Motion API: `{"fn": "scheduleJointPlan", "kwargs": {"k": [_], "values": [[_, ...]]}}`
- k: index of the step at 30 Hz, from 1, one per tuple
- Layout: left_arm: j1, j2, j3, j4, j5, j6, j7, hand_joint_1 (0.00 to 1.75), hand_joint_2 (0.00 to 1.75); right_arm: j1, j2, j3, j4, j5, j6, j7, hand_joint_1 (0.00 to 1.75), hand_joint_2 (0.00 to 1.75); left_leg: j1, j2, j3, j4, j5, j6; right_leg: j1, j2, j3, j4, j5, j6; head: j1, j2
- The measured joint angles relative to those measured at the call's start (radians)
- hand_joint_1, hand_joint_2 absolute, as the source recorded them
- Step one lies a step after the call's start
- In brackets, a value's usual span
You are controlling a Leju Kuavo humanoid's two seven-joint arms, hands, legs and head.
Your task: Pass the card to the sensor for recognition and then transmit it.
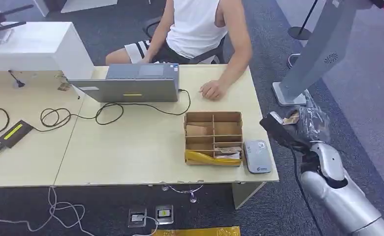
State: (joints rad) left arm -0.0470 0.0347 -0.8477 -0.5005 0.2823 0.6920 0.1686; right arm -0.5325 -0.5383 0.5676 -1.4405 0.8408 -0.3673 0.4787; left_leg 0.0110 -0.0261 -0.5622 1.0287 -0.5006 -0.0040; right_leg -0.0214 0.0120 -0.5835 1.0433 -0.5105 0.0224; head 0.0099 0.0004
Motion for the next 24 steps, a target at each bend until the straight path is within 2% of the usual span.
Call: {"fn": "scheduleJointPlan", "kwargs": {"k": [4,9,16,24], "values": [[-0.022,0.003,-0.022,-0.006,0.000,-0.002,0.014,0.00,1.75,-0.098,0.001,0.011,-0.058,0.055,0.127,-0.010,1.75,1.75,0.000,0.000,0.000,0.000,0.000,0.000,0.000,0.000,0.000,0.000,0.000,0.000,0.000,0.000],[-0.042,0.005,-0.055,-0.010,0.001,-0.002,0.021,0.00,1.75,-0.174,0.012,0.037,-0.085,0.074,0.167,-0.015,1.75,1.75,0.000,-0.002,-0.001,0.000,0.001,0.000,0.000,-0.002,0.000,0.000,0.000,0.000,0.000,0.000],[-0.068,0.005,-0.090,-0.013,0.010,0.000,0.024,0.00,1.75,-0.325,0.074,0.145,-0.026,0.114,0.308,-0.044,1.75,1.75,0.000,-0.004,-0.004,0.000,0.001,0.000,0.000,-0.004,-0.001,0.000,0.000,0.000,0.000,0.000],[-0.070,0.006,-0.106,-0.015,0.005,0.000,0.024,0.00,1.75,-0.452,0.161,0.255,0.139,0.122,0.320,-0.053,1.75,1.75,0.001,-0.005,-0.004,0.000,0.001,0.000,0.001,-0.005,-0.002,0.001,0.000,0.000,0.000,0.000]]}}
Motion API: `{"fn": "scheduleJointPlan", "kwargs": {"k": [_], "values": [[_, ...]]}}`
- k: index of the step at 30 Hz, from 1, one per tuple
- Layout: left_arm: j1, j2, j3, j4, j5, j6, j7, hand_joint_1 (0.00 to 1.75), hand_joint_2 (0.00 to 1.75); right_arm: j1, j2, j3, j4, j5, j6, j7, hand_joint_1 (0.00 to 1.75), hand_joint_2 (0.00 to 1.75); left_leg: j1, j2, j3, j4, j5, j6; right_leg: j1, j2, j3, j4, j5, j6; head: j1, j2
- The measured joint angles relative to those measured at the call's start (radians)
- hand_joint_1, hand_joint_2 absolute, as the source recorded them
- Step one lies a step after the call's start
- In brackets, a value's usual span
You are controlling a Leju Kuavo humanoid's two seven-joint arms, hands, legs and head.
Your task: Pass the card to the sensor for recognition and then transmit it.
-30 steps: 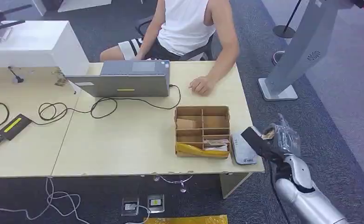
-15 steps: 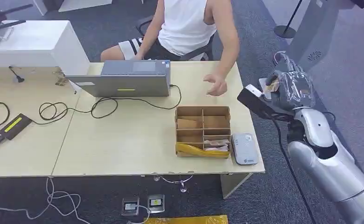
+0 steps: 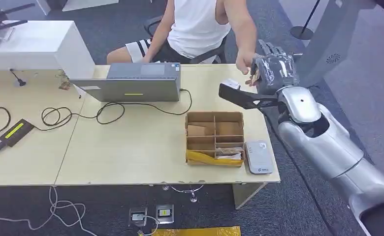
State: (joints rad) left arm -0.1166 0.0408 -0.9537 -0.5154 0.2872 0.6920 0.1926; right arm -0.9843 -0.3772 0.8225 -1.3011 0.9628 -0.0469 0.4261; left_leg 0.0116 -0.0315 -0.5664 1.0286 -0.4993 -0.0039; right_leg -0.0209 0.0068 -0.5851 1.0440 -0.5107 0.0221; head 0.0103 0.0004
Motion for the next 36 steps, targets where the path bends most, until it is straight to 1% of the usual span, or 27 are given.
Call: {"fn": "scheduleJointPlan", "kwargs": {"k": [9,13,14,15,16,19,22,26,29,32,34,36], "values": [[0.000,0.003,-0.006,0.000,-0.011,0.000,0.000,0.00,1.75,-0.049,0.045,0.058,0.106,-0.004,-0.002,0.002,1.75,1.75,0.000,0.000,0.000,0.000,0.000,0.000,0.000,0.000,0.000,0.000,0.000,0.000,0.000,0.000],[0.005,0.005,-0.005,-0.006,-0.030,0.000,0.000,0.00,1.75,-0.080,0.075,0.083,0.177,-0.031,-0.024,-0.002,1.75,1.75,0.000,0.000,0.000,0.000,0.000,0.000,0.000,0.000,0.000,0.000,0.000,0.000,0.000,0.000],[0.007,0.005,-0.004,-0.009,-0.037,0.000,0.000,0.00,1.75,-0.086,0.082,0.089,0.199,-0.037,-0.030,-0.003,0.84,1.75,0.000,0.000,0.000,0.000,0.000,0.000,0.000,0.000,0.000,0.000,0.000,0.000,0.000,0.000],[0.009,0.005,-0.003,-0.009,-0.044,0.000,0.000,0.00,1.75,-0.091,0.088,0.095,0.218,-0.041,-0.035,-0.003,0.03,1.75,0.000,0.000,0.000,0.000,0.000,0.000,0.000,0.000,0.000,0.000,0.000,0.000,0.000,0.000],[0.010,0.005,-0.002,-0.009,-0.052,0.000,0.000,0.00,1.75,-0.094,0.092,0.101,0.234,-0.045,-0.040,-0.002,0.00,1.75,0.000,0.000,0.000,0.000,0.000,0.000,0.000,0.000,0.000,0.000,0.000,0.000,0.000,0.000],[0.013,0.005,0.000,-0.009,-0.085,0.000,0.000,0.00,1.75,-0.094,0.099,0.117,0.265,-0.050,-0.056,0.006,0.00,1.75,0.000,0.000,0.000,0.000,0.000,0.000,0.000,0.000,0.000,0.000,0.000,0.000,-0.001,0.000],[0.018,0.005,0.002,-0.010,-0.119,0.000,0.006,0.00,1.75,-0.093,0.101,0.129,0.285,-0.058,-0.094,0.017,0.00,1.75,0.000,0.000,0.000,0.000,0.000,0.000,0.000,0.000,0.000,0.000,0.000,0.000,0.000,0.000],[0.024,0.005,0.004,-0.018,-0.146,0.000,0.012,0.00,1.75,-0.082,0.100,0.127,0.291,-0.112,-0.215,0.019,0.00,1.75,0.000,0.000,0.001,0.000,0.000,0.000,0.000,0.000,0.000,-0.001,0.000,0.000,0.000,0.000],[0.028,0.005,0.009,-0.018,-0.165,0.000,0.014,0.00,1.75,-0.051,0.094,0.114,0.276,-0.164,-0.302,0.019,0.00,1.75,0.000,0.001,0.001,0.000,0.000,0.000,0.000,0.001,0.000,-0.001,0.000,0.000,0.000,0.000],[0.035,0.004,0.025,-0.017,-0.201,0.000,0.014,0.00,1.75,0.006,0.082,0.083,0.217,-0.208,-0.412,-0.018,0.00,1.75,0.000,0.001,0.001,0.000,0.000,0.000,0.000,0.001,0.000,-0.001,0.000,0.000,0.000,0.000],[0.038,0.003,0.035,-0.017,-0.214,0.000,0.013,0.00,1.75,0.046,0.071,0.064,0.156,-0.214,-0.448,-0.027,0.00,1.75,0.000,0.001,0.001,0.000,0.000,0.000,0.000,0.001,0.000,-0.001,0.000,0.000,0.000,0.000],[0.041,0.002,0.047,-0.017,-0.221,0.000,0.013,0.00,1.75,0.071,0.061,0.050,0.113,-0.217,-0.462,-0.035,0.00,1.75,0.000,0.002,0.002,0.000,-0.001,0.000,0.000,0.003,0.000,-0.001,0.000,0.000,0.000,0.000]]}}
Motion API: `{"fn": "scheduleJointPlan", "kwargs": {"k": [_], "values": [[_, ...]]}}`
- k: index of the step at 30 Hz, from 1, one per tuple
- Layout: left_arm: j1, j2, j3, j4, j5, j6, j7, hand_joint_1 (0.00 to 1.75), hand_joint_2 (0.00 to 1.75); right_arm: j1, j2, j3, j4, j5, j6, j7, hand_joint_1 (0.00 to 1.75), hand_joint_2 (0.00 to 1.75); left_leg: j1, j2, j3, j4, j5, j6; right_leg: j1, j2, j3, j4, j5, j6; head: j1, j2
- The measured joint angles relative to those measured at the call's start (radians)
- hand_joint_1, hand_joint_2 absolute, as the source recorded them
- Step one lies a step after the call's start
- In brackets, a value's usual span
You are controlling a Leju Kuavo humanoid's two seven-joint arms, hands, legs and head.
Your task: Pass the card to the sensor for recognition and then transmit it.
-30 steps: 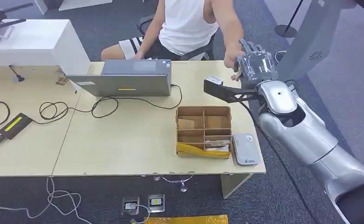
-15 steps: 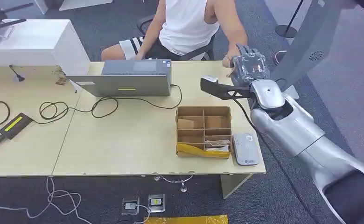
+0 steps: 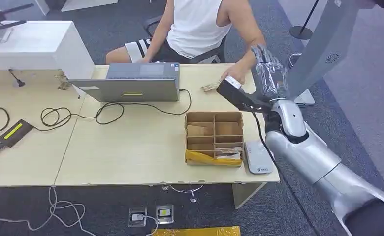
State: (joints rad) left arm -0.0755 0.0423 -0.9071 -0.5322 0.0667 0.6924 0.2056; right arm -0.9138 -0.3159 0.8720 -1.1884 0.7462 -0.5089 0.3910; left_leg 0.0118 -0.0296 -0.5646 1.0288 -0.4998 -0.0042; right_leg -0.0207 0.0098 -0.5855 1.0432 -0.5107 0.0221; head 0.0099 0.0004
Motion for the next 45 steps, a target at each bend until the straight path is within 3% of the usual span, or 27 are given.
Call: {"fn": "scheduleJointPlan", "kwargs": {"k": [4,8,11,14,21,31,41,45], "values": [[0.005,-0.004,0.019,0.000,-0.012,0.000,0.000,0.00,1.75,0.088,-0.010,-0.050,-0.110,-0.044,-0.078,-0.069,0.00,1.75,0.000,0.000,0.001,0.000,0.000,0.000,0.000,0.000,0.001,0.000,0.000,0.000,0.000,0.000],[0.005,-0.003,0.029,0.001,0.008,0.000,-0.007,0.00,1.75,0.220,-0.016,-0.092,-0.252,-0.099,-0.071,-0.152,0.00,1.75,0.000,0.001,0.001,0.000,0.000,0.000,0.001,0.000,0.000,0.000,0.000,0.000,0.000,0.000],[-0.008,-0.029,0.082,0.007,-0.136,0.001,-0.053,0.00,1.75,0.300,-0.016,-0.103,-0.332,-0.089,-0.059,-0.234,0.00,1.75,0.000,0.001,0.000,0.000,0.000,0.000,0.000,0.000,-0.001,0.000,0.000,0.000,0.000,0.000],[-0.034,-0.076,0.151,0.011,-0.221,0.001,-0.057,0.00,1.75,0.347,-0.014,-0.103,-0.364,-0.052,-0.057,-0.247,0.00,1.75,0.000,0.001,-0.001,0.000,0.000,0.000,0.000,-0.001,0.000,0.000,0.000,0.000,0.001,0.000],[-0.043,-0.121,0.254,0.021,-0.202,0.001,-0.069,0.00,1.75,0.394,-0.011,-0.107,-0.417,-0.058,-0.035,-0.251,0.00,1.75,0.001,0.003,0.001,0.000,0.000,0.000,0.001,0.002,0.000,0.000,0.000,0.000,0.000,0.000],[-0.044,-0.146,0.293,0.037,-0.091,0.001,-0.086,0.00,1.75,0.451,-0.011,-0.104,-0.418,-0.012,0.031,-0.252,0.00,1.75,0.002,0.004,0.000,0.000,-0.001,-0.001,0.002,0.002,-0.001,0.000,0.000,0.000,0.001,0.000],[-0.043,-0.149,0.293,0.046,0.036,0.001,-0.098,0.00,1.75,0.459,-0.010,-0.076,-0.346,0.198,0.220,-0.113,0.00,1.75,0.002,0.003,-0.001,0.000,-0.001,-0.001,0.002,0.002,-0.001,0.000,0.000,0.000,0.000,0.000],[-0.044,-0.147,0.292,0.047,0.053,0.001,-0.098,0.00,1.75,0.459,-0.005,-0.060,-0.304,0.233,0.261,-0.074,0.00,1.75,0.002,0.003,-0.001,0.000,-0.001,-0.001,0.002,0.002,-0.001,0.000,0.000,0.000,0.000,0.000]]}}
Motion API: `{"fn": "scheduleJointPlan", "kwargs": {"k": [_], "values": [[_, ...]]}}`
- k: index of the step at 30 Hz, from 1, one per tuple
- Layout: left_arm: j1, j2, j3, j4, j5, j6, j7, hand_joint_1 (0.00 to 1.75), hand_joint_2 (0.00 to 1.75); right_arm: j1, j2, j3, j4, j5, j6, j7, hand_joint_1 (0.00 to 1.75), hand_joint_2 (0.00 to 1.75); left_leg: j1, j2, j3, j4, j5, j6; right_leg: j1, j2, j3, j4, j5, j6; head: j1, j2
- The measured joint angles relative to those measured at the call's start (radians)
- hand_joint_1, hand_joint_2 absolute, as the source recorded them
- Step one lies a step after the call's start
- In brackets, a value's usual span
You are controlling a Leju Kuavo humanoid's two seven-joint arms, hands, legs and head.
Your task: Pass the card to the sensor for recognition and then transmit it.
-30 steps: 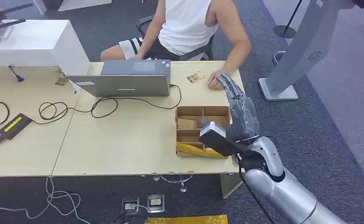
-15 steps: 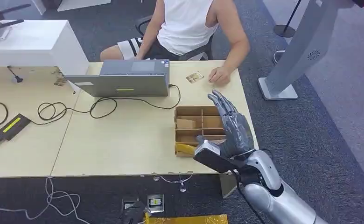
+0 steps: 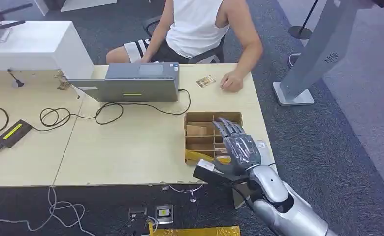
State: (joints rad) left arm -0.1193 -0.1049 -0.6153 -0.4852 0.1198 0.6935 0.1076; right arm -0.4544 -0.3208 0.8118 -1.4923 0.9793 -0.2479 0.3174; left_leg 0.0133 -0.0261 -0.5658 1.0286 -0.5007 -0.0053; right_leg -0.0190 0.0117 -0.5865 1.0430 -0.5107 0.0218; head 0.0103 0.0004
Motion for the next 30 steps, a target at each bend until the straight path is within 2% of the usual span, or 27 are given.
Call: {"fn": "scheduleJointPlan", "kwargs": {"k": [9,19,22,26,30], "values": [[-0.001,0.008,-0.002,0.003,-0.006,0.000,0.015,0.00,1.75,0.002,0.000,0.032,0.086,0.071,0.061,0.086,0.00,1.75,0.000,0.000,0.000,0.000,0.000,0.000,0.000,0.000,-0.001,0.000,0.000,0.000,0.000,0.000],[0.001,0.010,-0.002,0.003,-0.012,0.000,0.022,0.00,1.75,0.006,-0.002,0.029,0.131,0.097,0.019,0.130,0.00,1.75,0.000,0.000,0.000,0.000,0.000,0.000,0.000,0.000,-0.001,0.000,0.000,0.000,0.000,0.000],[0.001,0.010,-0.002,0.003,-0.015,0.000,0.023,0.00,1.75,0.007,-0.002,0.019,0.140,0.111,-0.030,0.141,0.00,1.75,0.000,0.000,0.000,0.000,0.000,0.000,0.000,0.000,-0.001,0.000,0.000,0.000,0.000,0.000],[0.000,0.010,-0.002,0.003,-0.019,0.000,0.022,0.00,1.75,0.008,-0.002,-0.004,0.150,0.118,-0.148,0.153,0.00,1.75,0.000,0.000,0.000,0.000,0.000,0.000,0.000,0.000,-0.001,0.000,0.000,0.000,0.000,0.000],[0.000,0.010,-0.003,0.003,-0.002,0.000,0.022,0.00,1.75,0.013,-0.002,-0.029,0.154,0.125,-0.231,0.137,0.00,1.75,0.000,0.000,0.000,0.000,0.000,0.000,0.000,0.000,-0.001,0.000,0.000,0.000,0.000,0.000]]}}
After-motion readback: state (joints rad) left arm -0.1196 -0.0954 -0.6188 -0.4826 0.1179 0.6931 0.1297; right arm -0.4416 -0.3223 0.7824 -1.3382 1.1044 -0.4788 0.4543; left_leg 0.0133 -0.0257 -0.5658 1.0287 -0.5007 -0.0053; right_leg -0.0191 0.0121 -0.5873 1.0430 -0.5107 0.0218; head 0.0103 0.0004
